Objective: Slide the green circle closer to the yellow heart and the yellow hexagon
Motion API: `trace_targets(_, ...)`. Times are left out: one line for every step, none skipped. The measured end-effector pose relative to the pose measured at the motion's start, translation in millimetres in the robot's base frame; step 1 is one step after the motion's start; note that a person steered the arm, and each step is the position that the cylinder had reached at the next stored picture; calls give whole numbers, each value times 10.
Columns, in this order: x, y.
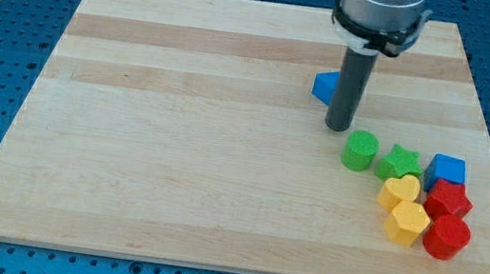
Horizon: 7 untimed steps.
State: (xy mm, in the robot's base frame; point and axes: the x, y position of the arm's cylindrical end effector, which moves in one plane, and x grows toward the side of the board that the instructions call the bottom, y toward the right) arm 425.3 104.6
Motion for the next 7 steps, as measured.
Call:
trace_targets(174, 62)
trace_targets(372, 62)
trace_targets(576, 62)
trace_targets(852, 62)
trace_targets(973, 37)
trace_targets(973, -129)
trace_targets(983, -183)
